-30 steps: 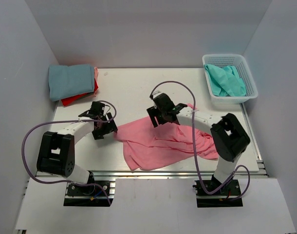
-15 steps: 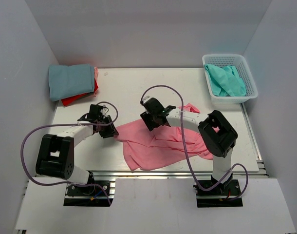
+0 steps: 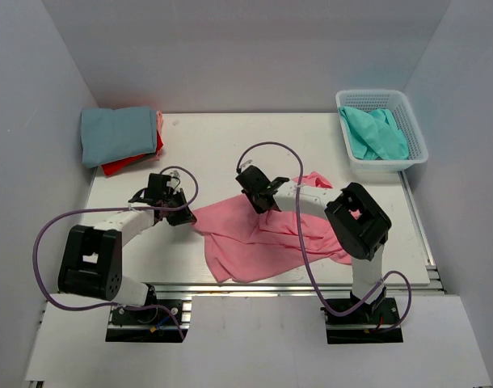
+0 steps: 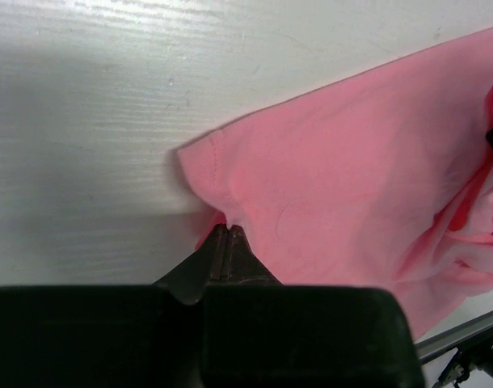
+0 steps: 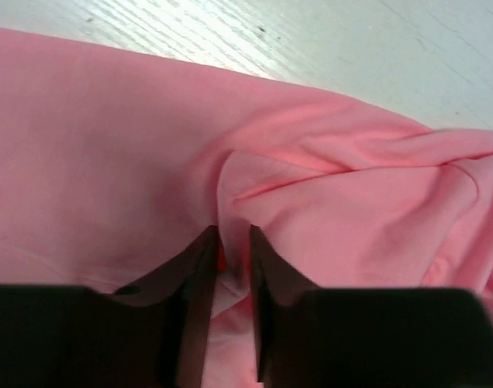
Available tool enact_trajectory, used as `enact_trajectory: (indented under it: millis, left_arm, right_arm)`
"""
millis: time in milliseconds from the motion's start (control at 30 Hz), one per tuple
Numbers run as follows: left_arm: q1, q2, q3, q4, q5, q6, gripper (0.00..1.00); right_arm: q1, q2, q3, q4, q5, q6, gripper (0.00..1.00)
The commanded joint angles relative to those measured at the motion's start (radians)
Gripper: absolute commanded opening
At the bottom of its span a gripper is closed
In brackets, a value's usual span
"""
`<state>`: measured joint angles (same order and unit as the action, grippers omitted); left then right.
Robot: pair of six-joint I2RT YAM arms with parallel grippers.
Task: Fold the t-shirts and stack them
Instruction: Flatten out the tshirt
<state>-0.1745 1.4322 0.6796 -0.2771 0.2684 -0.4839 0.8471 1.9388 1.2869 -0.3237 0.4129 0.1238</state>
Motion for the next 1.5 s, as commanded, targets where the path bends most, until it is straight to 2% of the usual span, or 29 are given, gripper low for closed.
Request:
enact_trajectory:
  millis: [0,67,100,267,500,700,800,867,933,967,1000,1067,1100,1133,1233,1467]
  left_arm:
    - [-0.005,-0.056,-0.015,0.056,0.031,0.024,0.00]
    - [-0.005,-0.119,-0.024,0.076,0.031,0.024,0.00]
    - [-0.005,-0.142,-0.025,0.090,0.031,0.024,0.00]
    - [-0.005,-0.248,-0.034,0.111,-0.001,0.033,0.00]
    - [-0.005,-0.291,-0.006,0.134,-0.024,0.042,0.00]
    - [-0.005,-0.325,0.096,0.185,-0.159,0.042,0.00]
    - [0.006,-0.325,0.225,0.176,-0.288,0.056,0.00]
    - [-0.003,-0.325,0.282,0.161,-0.348,0.083,0.00]
    - [-0.003,-0.335,0.336,0.161,-0.402,0.094,0.00]
    - [-0.003,-0.351,0.348,0.161,-0.422,0.094,0.00]
    - [-0.003,-0.369,0.374,0.171,-0.467,0.109,0.00]
    - [-0.003,-0.378,0.402,0.171,-0.521,0.139,0.00]
    - [-0.003,-0.395,0.429,0.171,-0.579,0.139,0.00]
    - [-0.003,-0.409,0.442,0.171,-0.606,0.163,0.00]
    - [-0.003,-0.433,0.486,0.182,-0.678,0.205,0.00]
    - [-0.003,-0.469,0.647,0.193,-0.641,0.301,0.00]
  right_arm:
    - [0.001,-0.052,0.022,-0.018,0.066,0.034,0.24]
    - [0.001,-0.086,0.017,-0.018,0.067,0.043,0.04]
    - [0.001,-0.096,0.002,-0.020,0.066,0.053,0.00]
    - [-0.008,-0.205,-0.064,0.043,0.130,0.099,0.00]
    - [-0.063,-0.340,-0.084,0.044,0.332,0.198,0.00]
    - [-0.155,-0.434,-0.034,0.045,0.634,0.292,0.00]
    - [-0.209,-0.468,0.047,0.049,0.739,0.289,0.00]
    - [-0.258,-0.492,0.109,0.087,0.782,0.210,0.00]
    - [-0.289,-0.533,0.120,0.231,0.791,0.099,0.00]
    - [-0.293,-0.547,0.114,0.292,0.779,-0.078,0.00]
    - [-0.304,-0.575,0.101,0.487,0.774,-0.119,0.00]
    - [-0.321,-0.615,0.098,0.640,0.764,-0.257,0.00]
    - [-0.322,-0.618,0.112,0.673,0.764,-0.391,0.00]
    - [-0.327,-0.621,0.138,0.722,0.753,-0.429,0.00]
    - [-0.338,-0.627,0.212,0.774,0.724,-0.567,0.00]
    - [-0.338,-0.661,0.391,0.677,0.621,-0.621,0.00]
